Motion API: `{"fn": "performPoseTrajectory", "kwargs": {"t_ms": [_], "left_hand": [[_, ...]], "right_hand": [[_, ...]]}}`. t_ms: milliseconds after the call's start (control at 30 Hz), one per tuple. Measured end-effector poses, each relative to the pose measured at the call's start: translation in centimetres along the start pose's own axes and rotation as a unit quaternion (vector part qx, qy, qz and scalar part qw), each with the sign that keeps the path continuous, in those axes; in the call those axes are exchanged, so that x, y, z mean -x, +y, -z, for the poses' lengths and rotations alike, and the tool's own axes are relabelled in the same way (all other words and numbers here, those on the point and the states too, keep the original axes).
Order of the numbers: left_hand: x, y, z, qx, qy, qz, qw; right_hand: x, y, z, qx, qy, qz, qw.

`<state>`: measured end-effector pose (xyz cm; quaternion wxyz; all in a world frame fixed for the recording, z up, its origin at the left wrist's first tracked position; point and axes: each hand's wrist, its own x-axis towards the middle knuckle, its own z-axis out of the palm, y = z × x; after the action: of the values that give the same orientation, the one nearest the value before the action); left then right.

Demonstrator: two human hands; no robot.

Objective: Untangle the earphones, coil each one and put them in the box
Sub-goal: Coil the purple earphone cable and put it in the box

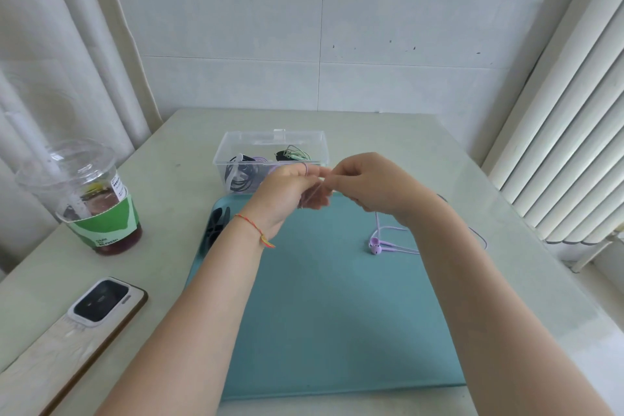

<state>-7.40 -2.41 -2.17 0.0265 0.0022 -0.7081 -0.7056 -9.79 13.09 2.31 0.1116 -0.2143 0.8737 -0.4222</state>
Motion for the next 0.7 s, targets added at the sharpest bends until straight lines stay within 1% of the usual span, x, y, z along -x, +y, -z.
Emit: {"fn": "performPoseTrajectory", "kwargs": {"t_ms": [67, 100, 200, 267, 367, 433, 467, 533, 567, 600, 633, 667, 700], "left_hand": [[0.0, 0.2, -0.1, 0.010, -0.016, 0.034, 0.999], [0.1, 0.2, -0.2, 0.021, -0.036, 0.055, 0.998], [0.3, 0.6, -0.4, 0.064, -0.130, 0.119, 0.982], [0.4, 0.7, -0.4, 0.106, -0.176, 0.130, 0.970], [0.4, 0.9, -0.1, 0.211, -0.194, 0.127, 0.950], [0.3, 1.0, 0.2, 0.302, -0.179, 0.107, 0.930], [0.2, 1.1, 0.2, 0.346, -0.160, 0.091, 0.920], [-0.1, 1.2, 0.3, 0.417, -0.098, 0.055, 0.902], [-0.2, 1.2, 0.4, 0.429, -0.063, 0.034, 0.901], [-0.4, 1.0, 0.7, 0.418, -0.032, 0.015, 0.908], [-0.6, 0.7, 0.9, 0.386, -0.008, 0.000, 0.922], [-0.7, 0.4, 1.0, 0.337, 0.009, -0.008, 0.941], [-0.7, 0.2, 1.0, 0.277, 0.021, -0.009, 0.961]], "right_hand": [[-0.1, 0.2, 0.3, 0.005, 0.030, 0.011, 0.999], [-0.1, 0.3, 0.4, 0.002, 0.039, 0.020, 0.999], [-0.3, 0.5, 0.3, -0.006, 0.070, 0.047, 0.996], [-0.6, 0.8, 0.3, -0.025, 0.093, 0.056, 0.994], [-1.1, 1.4, 0.1, -0.065, 0.107, 0.049, 0.991], [-1.3, 1.6, -0.5, -0.044, 0.084, 0.041, 0.995], [-1.3, 1.6, -0.9, -0.020, 0.056, 0.033, 0.998], [-0.9, 1.4, -1.6, 0.035, -0.037, 0.005, 0.999], [-0.7, 1.2, -1.8, 0.059, -0.093, -0.008, 0.994], [-0.4, 1.1, -1.9, 0.076, -0.140, -0.014, 0.987], [-0.2, 0.9, -1.9, 0.085, -0.168, -0.014, 0.982], [0.0, 0.7, -1.9, 0.083, -0.173, -0.011, 0.981], [0.0, 0.5, -1.7, 0.074, -0.158, -0.006, 0.985]]}}
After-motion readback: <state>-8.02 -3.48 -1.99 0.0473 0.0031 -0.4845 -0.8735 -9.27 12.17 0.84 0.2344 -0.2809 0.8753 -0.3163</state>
